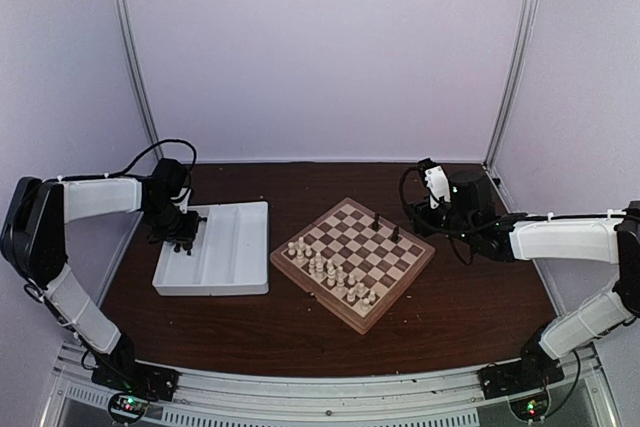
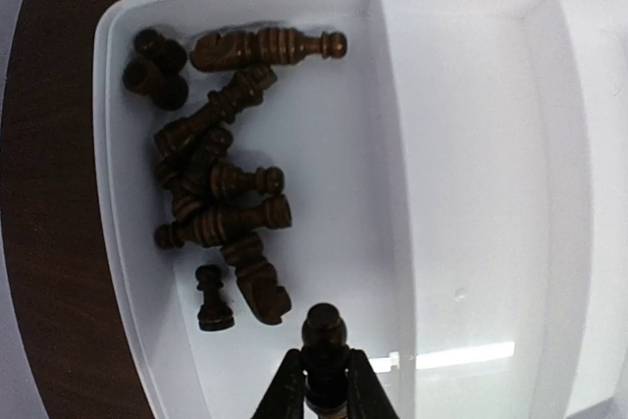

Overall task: Set up the chess pieces on the board
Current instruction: Pick up the chess piece from the storage box.

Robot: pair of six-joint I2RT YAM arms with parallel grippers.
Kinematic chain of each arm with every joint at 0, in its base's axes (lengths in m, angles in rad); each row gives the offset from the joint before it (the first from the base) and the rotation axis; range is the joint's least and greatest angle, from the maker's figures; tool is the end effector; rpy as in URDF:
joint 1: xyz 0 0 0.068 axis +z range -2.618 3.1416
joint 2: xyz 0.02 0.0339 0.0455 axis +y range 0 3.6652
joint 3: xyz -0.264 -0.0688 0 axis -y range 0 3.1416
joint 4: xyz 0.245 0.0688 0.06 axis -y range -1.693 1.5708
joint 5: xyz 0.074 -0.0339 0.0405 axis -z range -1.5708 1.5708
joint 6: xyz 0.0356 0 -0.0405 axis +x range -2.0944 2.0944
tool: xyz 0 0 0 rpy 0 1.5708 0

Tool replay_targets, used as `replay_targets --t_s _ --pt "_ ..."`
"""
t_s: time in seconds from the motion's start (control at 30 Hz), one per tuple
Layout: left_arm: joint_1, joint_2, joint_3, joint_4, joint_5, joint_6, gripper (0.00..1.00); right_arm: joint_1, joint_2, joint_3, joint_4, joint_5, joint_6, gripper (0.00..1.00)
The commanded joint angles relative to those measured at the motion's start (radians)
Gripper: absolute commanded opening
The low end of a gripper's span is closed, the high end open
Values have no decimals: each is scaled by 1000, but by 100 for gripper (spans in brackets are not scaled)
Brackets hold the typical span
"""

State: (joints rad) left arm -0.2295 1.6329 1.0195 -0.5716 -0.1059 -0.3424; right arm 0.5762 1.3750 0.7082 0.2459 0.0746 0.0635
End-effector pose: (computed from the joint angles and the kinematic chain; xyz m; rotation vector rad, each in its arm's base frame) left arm 0.3051 -0.0674 0.1837 -0.1831 2.7362 -0.0116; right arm 0.2515 0.1603 0.2233 -0.4616 1.9525 0.3376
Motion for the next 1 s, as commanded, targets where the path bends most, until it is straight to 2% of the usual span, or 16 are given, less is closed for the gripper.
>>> replay_targets --t_s 0.0,0.13,0.23,0.43,0.8,0.97 --pt "-1 -62 -63 154 103 -61 14 -3 5 20 10 -15 21 59" --pt "-1 -100 -169 277 236 -94 13 -3 0 13 17 -18 20 59" --pt "-1 -110 -226 357 280 -111 14 -3 4 15 19 -21 19 59" --pt "-11 -123 -289 428 308 -124 14 -3 7 16 21 -25 23 59" --pt "-14 -309 -444 613 314 -155 14 -3 6 16 16 -26 19 60" --pt "-14 -345 -489 659 330 -148 14 -3 1 16 13 -25 19 59"
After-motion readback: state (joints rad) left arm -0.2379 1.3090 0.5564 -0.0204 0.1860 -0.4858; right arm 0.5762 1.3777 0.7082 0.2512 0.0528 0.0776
